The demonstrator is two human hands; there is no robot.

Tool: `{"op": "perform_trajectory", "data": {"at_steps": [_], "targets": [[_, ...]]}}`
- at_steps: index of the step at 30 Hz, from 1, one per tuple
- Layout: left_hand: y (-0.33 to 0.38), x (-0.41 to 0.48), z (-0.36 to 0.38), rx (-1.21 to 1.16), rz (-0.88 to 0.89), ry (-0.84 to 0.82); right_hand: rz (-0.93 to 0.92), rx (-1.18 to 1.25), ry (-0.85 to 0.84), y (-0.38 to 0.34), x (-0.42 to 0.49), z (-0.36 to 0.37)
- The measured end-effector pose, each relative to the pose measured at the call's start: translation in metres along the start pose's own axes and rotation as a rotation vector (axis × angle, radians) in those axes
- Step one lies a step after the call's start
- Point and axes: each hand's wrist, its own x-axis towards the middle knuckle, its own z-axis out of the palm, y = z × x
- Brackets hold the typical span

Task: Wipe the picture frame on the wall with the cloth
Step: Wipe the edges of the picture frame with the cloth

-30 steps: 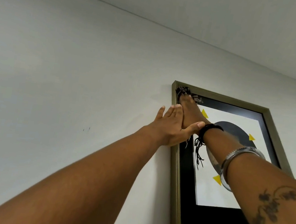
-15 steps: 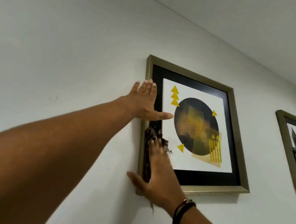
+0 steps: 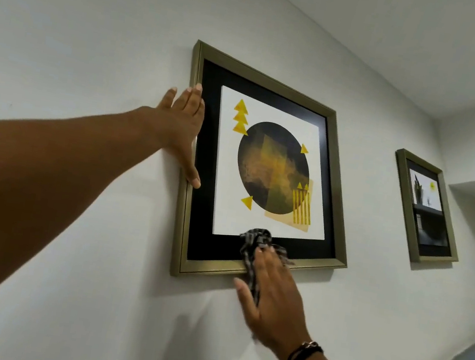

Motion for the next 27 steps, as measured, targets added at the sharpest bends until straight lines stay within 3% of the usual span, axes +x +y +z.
{"op": "perform_trajectory", "data": {"at_steps": [4, 9, 13, 17, 22, 27], "targets": [[-0.001, 0.000, 0.000, -0.009, 0.008, 0.001, 0.002, -0.061, 0.004, 0.027, 0.004, 0.008], [-0.002, 0.000, 0.000, -0.025, 0.010, -0.017, 0.305, 0.082, 0.094, 0.061, 0.018, 0.013], [-0.004, 0.002, 0.002, -0.025, 0.026, -0.020, 0.543, 0.172, 0.061, 0.112, 0.044, 0.004], [-0.004, 0.006, 0.007, -0.042, 0.038, 0.009, 0.597, 0.171, -0.011, 0.141, 0.054, 0.001], [0.002, 0.001, 0.010, -0.030, 0.030, 0.026, 0.642, 0.203, 0.007, 0.134, 0.049, 0.002], [-0.018, -0.058, 0.016, -0.093, 0.020, -0.024, 0.643, 0.297, -0.057, 0.069, 0.006, -0.012]]}}
